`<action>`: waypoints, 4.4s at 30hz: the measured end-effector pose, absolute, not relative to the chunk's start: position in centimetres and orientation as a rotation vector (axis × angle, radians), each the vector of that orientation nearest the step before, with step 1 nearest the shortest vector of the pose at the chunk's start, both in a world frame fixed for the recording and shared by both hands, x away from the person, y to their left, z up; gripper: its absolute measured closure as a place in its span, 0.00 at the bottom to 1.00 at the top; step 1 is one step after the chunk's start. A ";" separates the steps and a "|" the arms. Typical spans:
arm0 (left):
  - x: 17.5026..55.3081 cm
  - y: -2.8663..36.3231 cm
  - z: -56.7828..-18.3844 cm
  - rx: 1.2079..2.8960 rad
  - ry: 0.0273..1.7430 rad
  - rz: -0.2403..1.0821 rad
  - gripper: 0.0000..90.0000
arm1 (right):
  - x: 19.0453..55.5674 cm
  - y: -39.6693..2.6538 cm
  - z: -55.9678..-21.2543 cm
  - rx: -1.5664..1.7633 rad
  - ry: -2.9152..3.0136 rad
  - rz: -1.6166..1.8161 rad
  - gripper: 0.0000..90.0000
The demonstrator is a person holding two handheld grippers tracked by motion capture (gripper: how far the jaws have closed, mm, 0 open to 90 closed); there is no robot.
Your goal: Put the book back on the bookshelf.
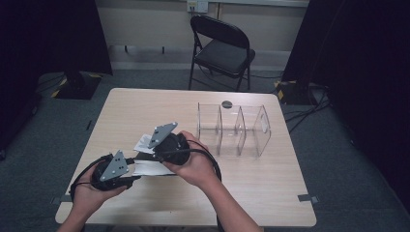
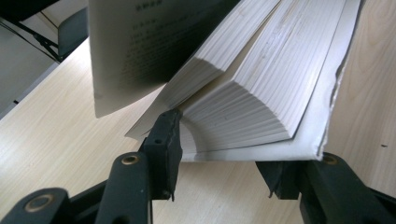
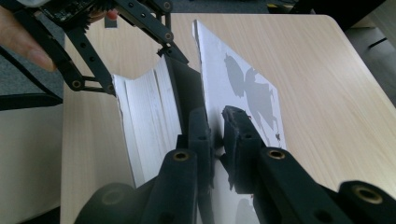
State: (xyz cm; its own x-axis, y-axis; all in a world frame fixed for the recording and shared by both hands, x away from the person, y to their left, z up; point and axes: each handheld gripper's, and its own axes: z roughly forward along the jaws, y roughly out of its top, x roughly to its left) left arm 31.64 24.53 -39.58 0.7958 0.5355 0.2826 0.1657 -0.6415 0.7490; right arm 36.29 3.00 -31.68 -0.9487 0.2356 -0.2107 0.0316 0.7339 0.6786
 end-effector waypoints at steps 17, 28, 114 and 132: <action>32.3 24.9 -39.2 2.215 0.558 0.594 0.59 | 37.5 3.5 -32.6 0.277 2.710 1.161 0.54; 32.6 24.9 -38.8 2.234 0.582 0.583 0.60 | 36.6 1.5 -32.6 0.231 2.680 1.213 0.36; 33.4 24.3 -39.0 2.228 0.602 0.484 0.66 | 37.1 1.0 -33.9 0.195 2.651 1.154 0.97; 33.9 25.2 -39.4 2.194 0.649 0.479 0.64 | 34.8 0.7 -38.5 0.104 2.618 0.976 0.32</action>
State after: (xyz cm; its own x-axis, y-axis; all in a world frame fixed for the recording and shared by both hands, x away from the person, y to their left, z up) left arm 33.90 25.16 -39.39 0.7984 0.5887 0.1264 0.2934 -0.5637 0.7721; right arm 34.83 0.66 -38.51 -0.9383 0.1855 -0.2920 -0.0508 0.7610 0.6468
